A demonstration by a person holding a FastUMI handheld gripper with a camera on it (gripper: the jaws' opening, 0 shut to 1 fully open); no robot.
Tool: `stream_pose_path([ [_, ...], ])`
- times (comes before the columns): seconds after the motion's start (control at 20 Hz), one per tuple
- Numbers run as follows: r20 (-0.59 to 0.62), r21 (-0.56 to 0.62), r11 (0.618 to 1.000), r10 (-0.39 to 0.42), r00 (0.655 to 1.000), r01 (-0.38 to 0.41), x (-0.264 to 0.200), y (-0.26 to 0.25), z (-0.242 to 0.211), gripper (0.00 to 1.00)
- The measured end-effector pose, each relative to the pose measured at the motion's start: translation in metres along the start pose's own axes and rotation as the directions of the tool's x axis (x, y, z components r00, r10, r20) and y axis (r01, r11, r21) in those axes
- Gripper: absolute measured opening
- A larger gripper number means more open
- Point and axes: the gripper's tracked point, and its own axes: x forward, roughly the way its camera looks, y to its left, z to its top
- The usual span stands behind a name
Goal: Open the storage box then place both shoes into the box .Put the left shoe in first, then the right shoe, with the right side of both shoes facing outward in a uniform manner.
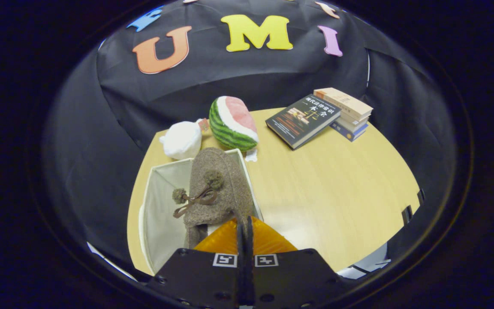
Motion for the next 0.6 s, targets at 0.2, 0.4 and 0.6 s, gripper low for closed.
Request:
stream_pose_path([
  [0.2, -0.004, -0.005, 1.000, 0.020, 1.000, -0.020, 0.006, 0.009, -0.005, 0.06],
  [0.4, 0.063, -0.054, 0.998, 0.037, 0.997, -0.033, -0.004, 0.014, 0.012, 0.11],
  [0.6, 0.139, -0.089, 0.993, 0.091, 0.986, -0.080, -0.024, 0.017, 0.031, 0.36],
])
